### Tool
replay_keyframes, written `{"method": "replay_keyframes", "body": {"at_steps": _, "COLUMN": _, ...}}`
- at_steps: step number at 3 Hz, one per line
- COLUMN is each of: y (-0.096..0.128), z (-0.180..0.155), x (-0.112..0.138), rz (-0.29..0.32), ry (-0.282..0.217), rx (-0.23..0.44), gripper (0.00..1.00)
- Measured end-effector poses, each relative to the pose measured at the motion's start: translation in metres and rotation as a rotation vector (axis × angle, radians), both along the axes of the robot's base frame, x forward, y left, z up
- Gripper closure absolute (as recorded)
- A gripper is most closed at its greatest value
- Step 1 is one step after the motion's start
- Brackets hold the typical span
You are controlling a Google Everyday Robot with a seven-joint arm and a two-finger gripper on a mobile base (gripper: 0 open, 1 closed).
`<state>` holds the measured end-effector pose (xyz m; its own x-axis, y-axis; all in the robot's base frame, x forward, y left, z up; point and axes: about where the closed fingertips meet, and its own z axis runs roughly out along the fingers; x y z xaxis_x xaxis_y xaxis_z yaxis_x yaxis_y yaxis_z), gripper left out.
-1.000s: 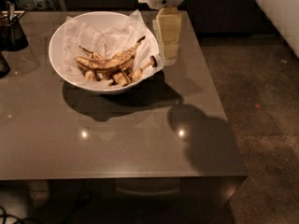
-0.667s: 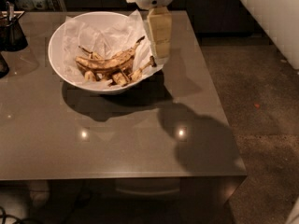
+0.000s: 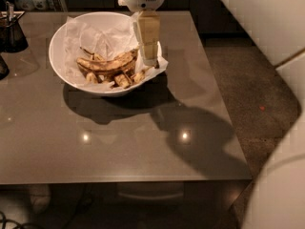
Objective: Pick banana from white bowl
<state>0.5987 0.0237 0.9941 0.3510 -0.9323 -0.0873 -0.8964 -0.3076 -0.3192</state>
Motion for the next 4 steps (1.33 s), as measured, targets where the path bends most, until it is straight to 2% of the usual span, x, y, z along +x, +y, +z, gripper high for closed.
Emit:
{"method": "replay_keyframes", "body": {"at_steps": 2, "y": 0.029, "z": -0.030, "x": 0.023, "rz": -0.014, "ry": 0.109, "rx": 0.048, "gripper": 0.00}}
{"method": "replay_keyframes", "body": {"at_steps": 3, "y": 0.037, "z": -0.038, "x": 0.028, "rz": -0.025, "ry": 0.139, "rx": 0.065, "gripper": 0.16}}
{"method": "replay_keyframes", "body": {"at_steps": 4, "y": 0.041, "z": -0.044, "x": 0.030, "rz": -0.034, "ry": 0.157, "rx": 0.071, "gripper": 0.19}}
